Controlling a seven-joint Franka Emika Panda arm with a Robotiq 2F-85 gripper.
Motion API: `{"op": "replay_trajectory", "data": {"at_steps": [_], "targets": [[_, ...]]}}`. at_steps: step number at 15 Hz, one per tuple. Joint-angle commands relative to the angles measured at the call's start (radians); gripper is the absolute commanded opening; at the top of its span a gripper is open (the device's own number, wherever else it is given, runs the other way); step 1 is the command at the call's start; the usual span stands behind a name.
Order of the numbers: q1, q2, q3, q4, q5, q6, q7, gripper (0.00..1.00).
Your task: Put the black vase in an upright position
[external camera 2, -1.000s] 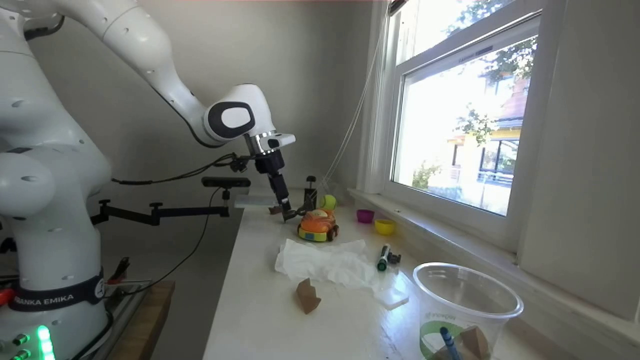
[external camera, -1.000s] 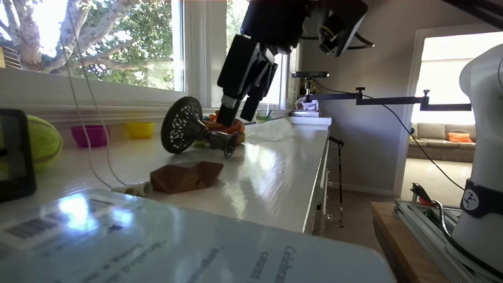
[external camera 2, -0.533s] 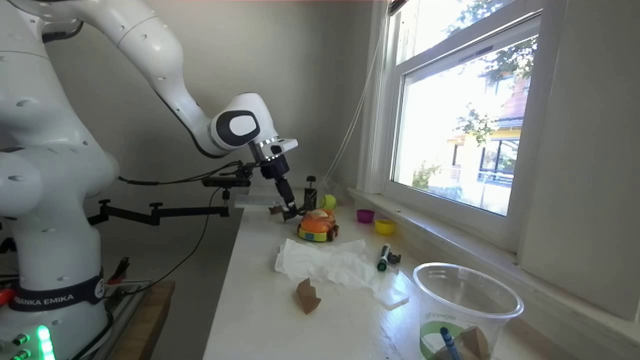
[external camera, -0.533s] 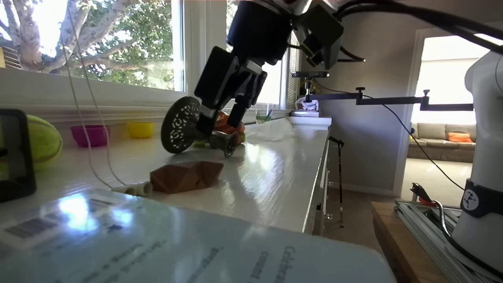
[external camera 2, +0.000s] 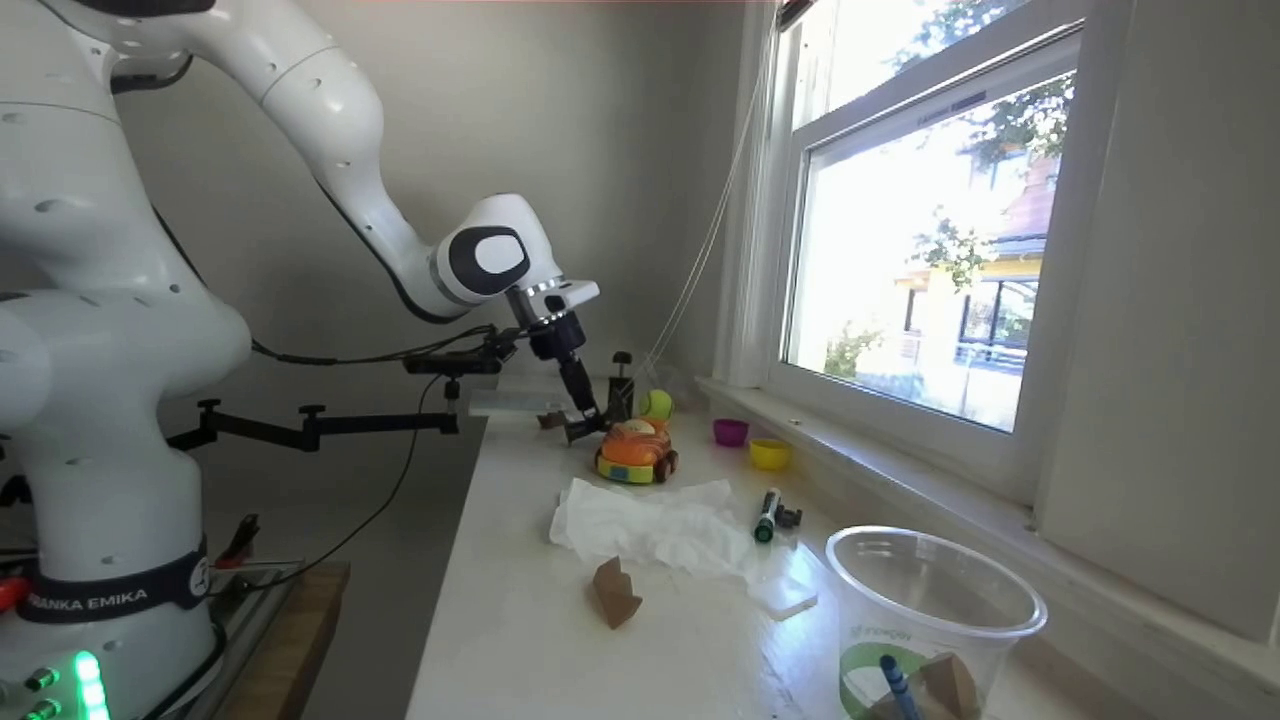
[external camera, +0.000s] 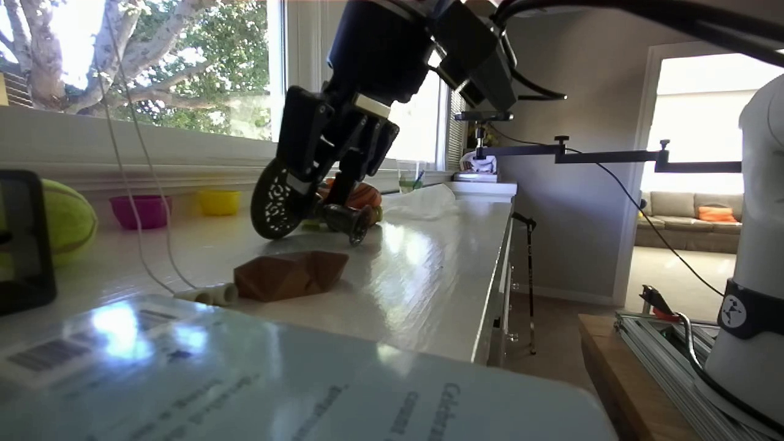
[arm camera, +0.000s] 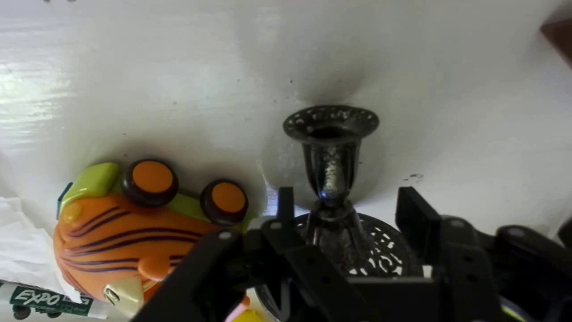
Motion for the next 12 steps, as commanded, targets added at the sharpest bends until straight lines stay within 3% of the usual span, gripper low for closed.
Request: {"op": "replay_trajectory", "data": {"at_steps": [1,4,5,12], "targets": [[-0.061,0.025,0.06,0.029,-0.05,0.014,0.072,0.3],[-0.091,0.027,0.094,0.033,-0.046,0.013,0.082,0.09],[-0.1,0.026,0.104,0.035,-0.045,0.012,0.085,0.07],[-0.188,-0.047,0.17,0.054,-0.102,0.037,0.092,0.08]]}}
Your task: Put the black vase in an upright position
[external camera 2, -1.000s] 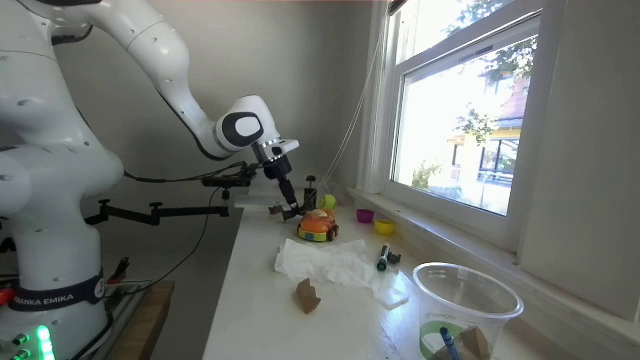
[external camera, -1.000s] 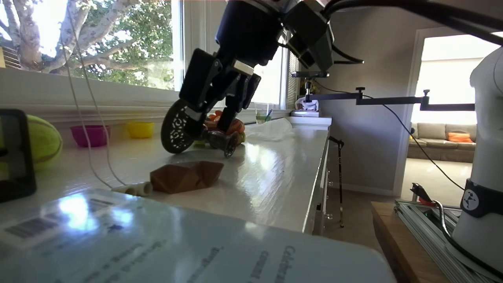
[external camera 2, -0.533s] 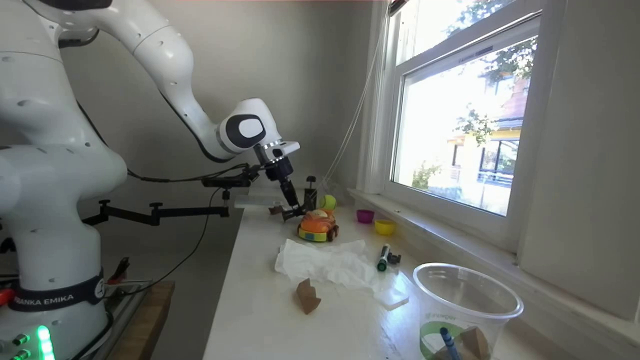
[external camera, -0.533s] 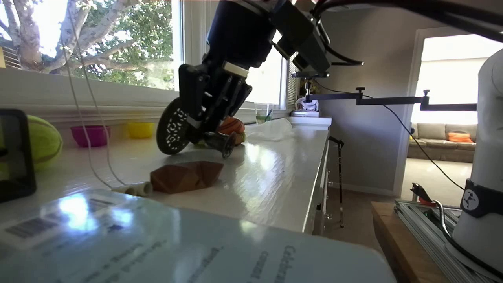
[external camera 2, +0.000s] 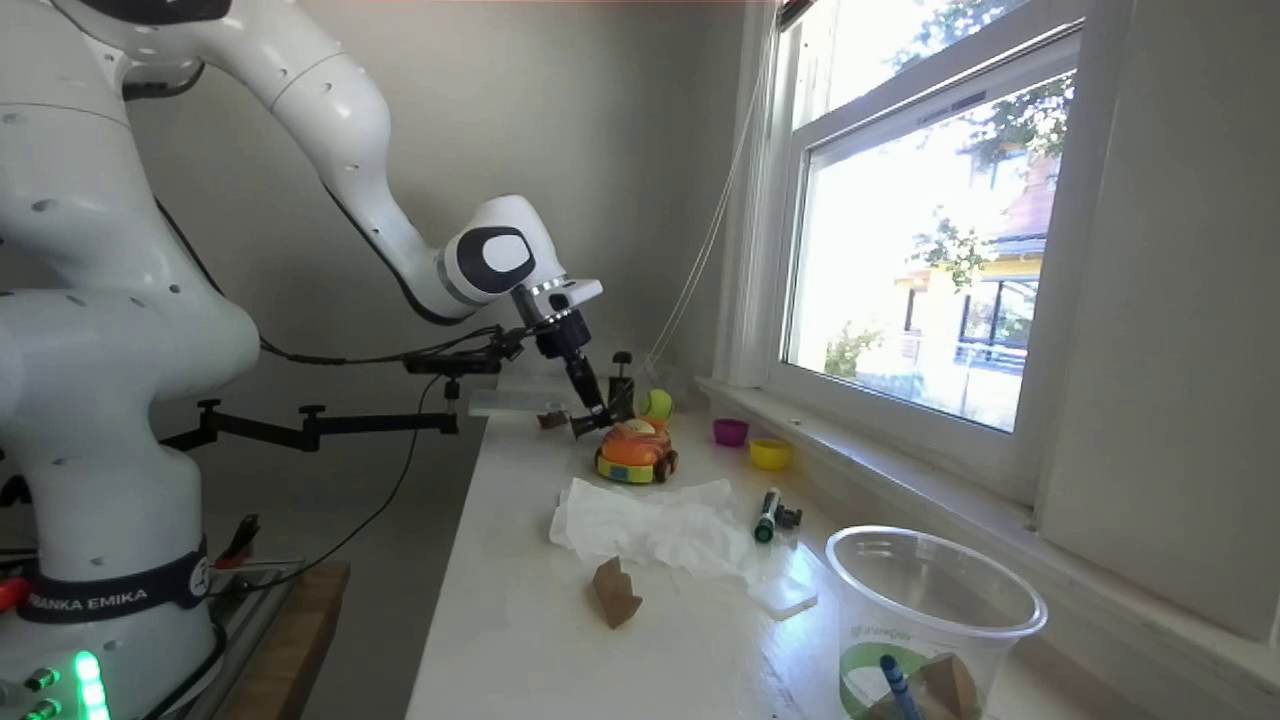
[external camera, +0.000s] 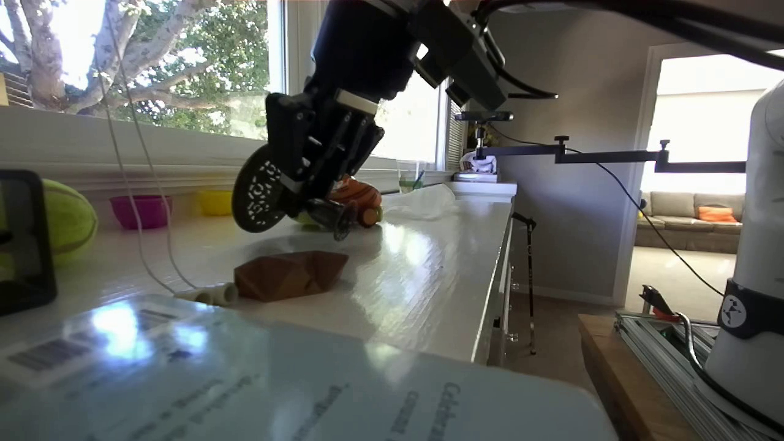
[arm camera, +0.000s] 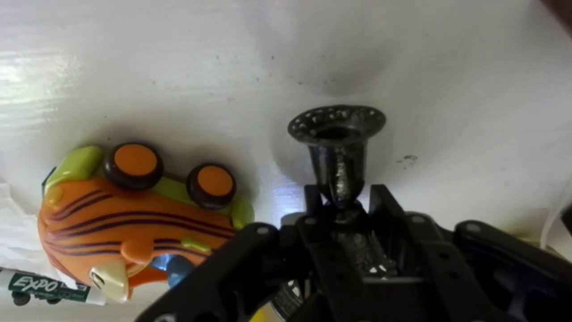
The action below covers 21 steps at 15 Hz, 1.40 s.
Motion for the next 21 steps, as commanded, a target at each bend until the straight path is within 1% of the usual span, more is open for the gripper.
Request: {"op": "replay_trajectory", "data": {"at_steps": [1,4,6,8,10,14,17,19,20,21], "targets": [[-0.088,-0.076,0.058,0.023,-0.116,0.047,0.057,0.08],[-0.18,-0.132,0.119,0.042,-0.202,0.114,0.106,0.08],[-0.259,-0.18,0.179,0.048,-0.243,0.169,0.162,0.08],[-0.349,-0.24,0.254,0.048,-0.256,0.225,0.236,0.08],[-0.449,-0.312,0.344,0.039,-0.245,0.292,0.306,0.08],[-0.623,-0.481,0.508,0.027,-0.198,0.413,0.414,0.08],[-0.714,-0.612,0.589,0.036,-0.169,0.48,0.496,0.08],[-0.743,-0.689,0.623,0.034,-0.145,0.506,0.538,0.08],[-0.753,-0.729,0.662,0.022,0.007,0.52,0.436,0.08],[-0.76,-0.75,0.681,0.024,0.06,0.521,0.424,0.08]]}}
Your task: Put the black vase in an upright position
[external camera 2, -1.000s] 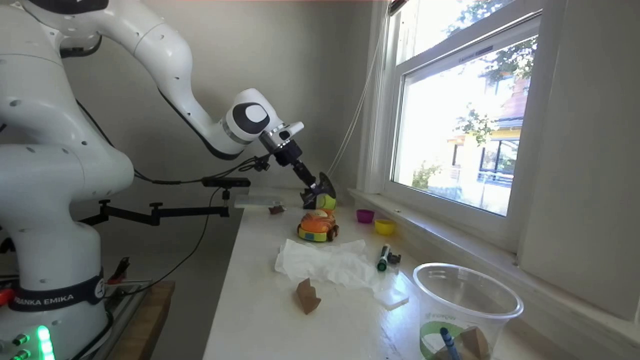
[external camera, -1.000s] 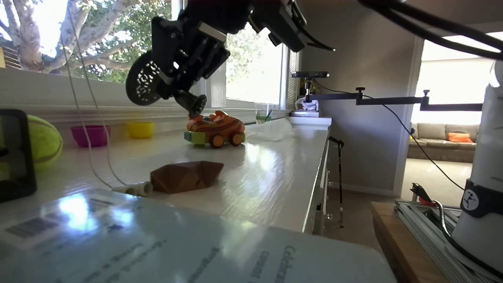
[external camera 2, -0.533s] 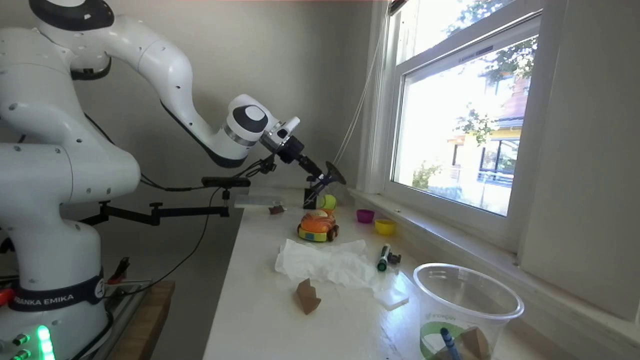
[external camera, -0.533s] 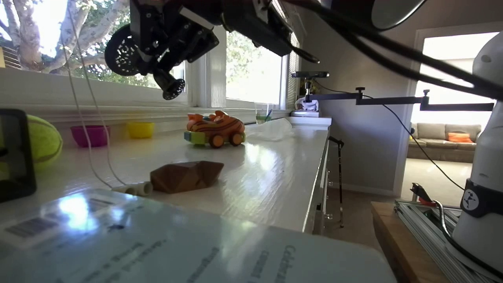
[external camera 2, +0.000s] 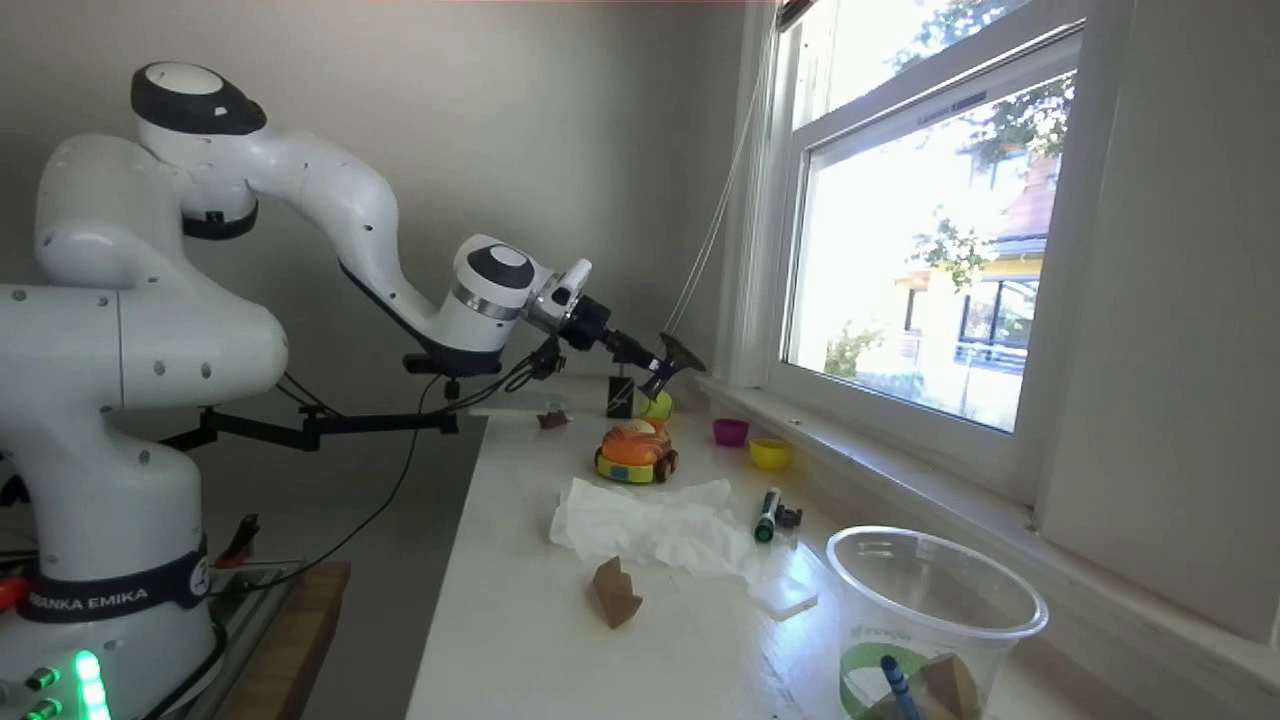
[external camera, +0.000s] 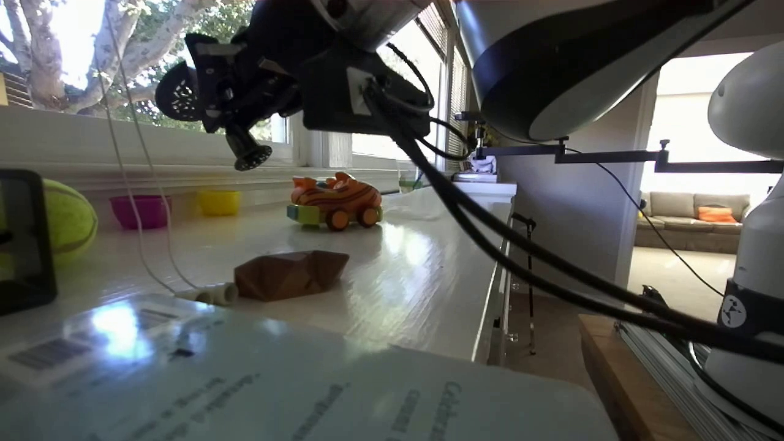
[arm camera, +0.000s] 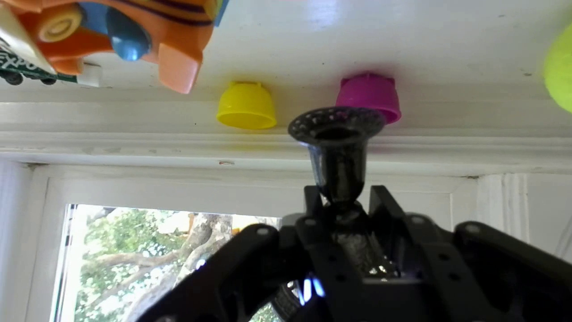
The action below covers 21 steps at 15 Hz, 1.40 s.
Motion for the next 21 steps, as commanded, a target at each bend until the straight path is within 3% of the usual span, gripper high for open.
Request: {"op": "replay_trajectory", "data": {"at_steps": [1,4,9,21], "targets": [[-0.037,-0.203,0.084,-0.018,0.262,0.046,-0.061,0.08],[-0.035,-0.258,0.129,-0.014,0.392,0.023,-0.104,0.08],[-0.024,-0.264,0.175,-0.014,0.5,-0.008,-0.141,0.08],[-0.017,-0.251,0.225,-0.033,0.545,-0.024,-0.174,0.08]]}}
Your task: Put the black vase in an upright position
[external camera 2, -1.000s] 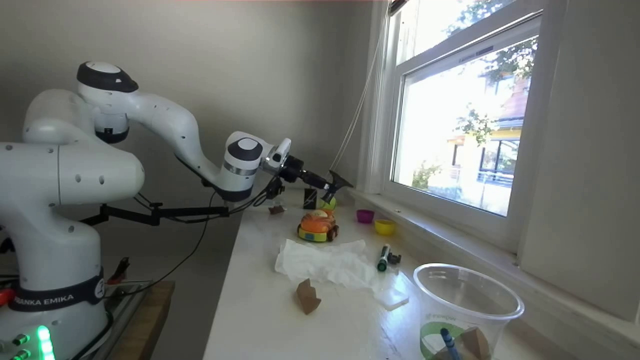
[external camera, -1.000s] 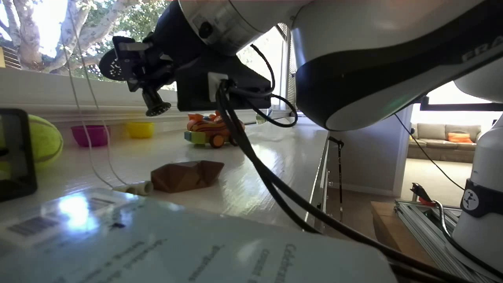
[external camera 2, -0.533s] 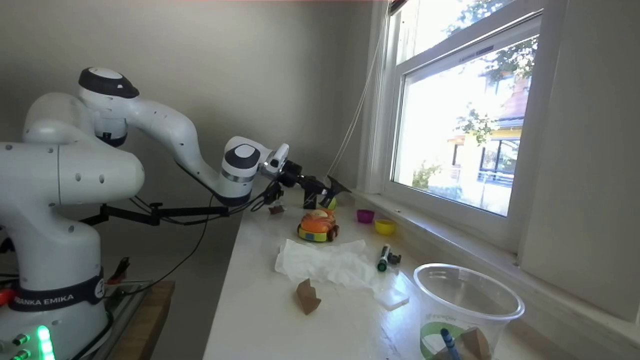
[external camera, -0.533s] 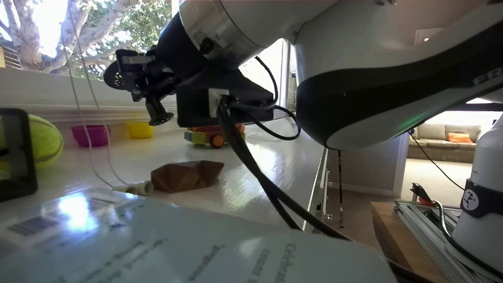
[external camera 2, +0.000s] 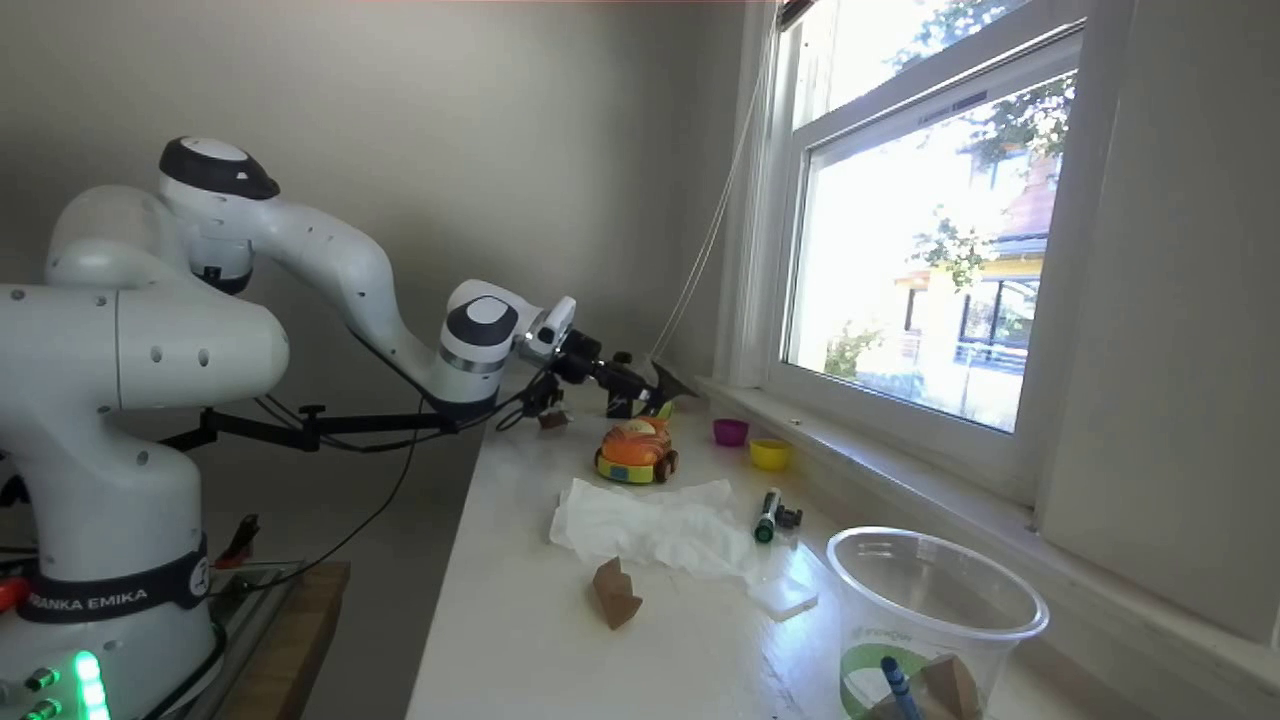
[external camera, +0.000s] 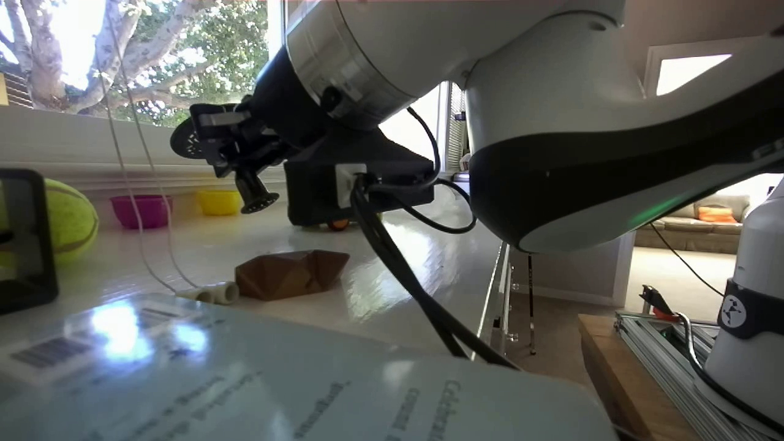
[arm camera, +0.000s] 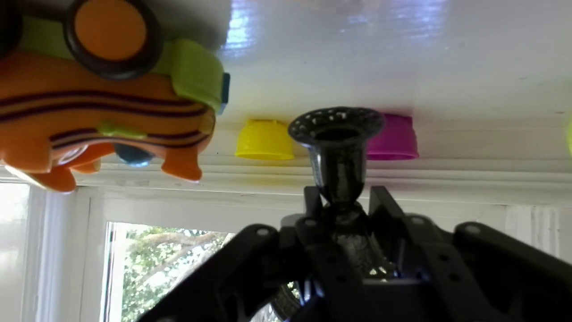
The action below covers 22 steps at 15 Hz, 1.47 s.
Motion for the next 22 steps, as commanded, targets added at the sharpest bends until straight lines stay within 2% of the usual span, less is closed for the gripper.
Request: {"op": "replay_trajectory", "data": {"at_steps": [1,11,12,13,14,15,17,22], "targets": [[0.018,-0.03,0.009,-0.008,0.057,-0.014,-0.035,0.08],[0.025,-0.02,0.022,-0.008,0.067,-0.037,-0.035,0.08],[0.025,-0.019,0.022,-0.007,0.066,-0.041,-0.036,0.21],[0.027,-0.018,0.022,-0.006,0.065,-0.046,-0.036,0.49],[0.027,-0.019,0.022,-0.005,0.063,-0.05,-0.037,0.1],[0.028,-0.021,0.022,-0.006,0.063,-0.051,-0.037,0.12],[0.028,-0.021,0.022,-0.005,0.061,-0.052,-0.04,0.09],[0.028,-0.018,0.021,-0.003,0.058,-0.055,-0.054,0.09]]}}
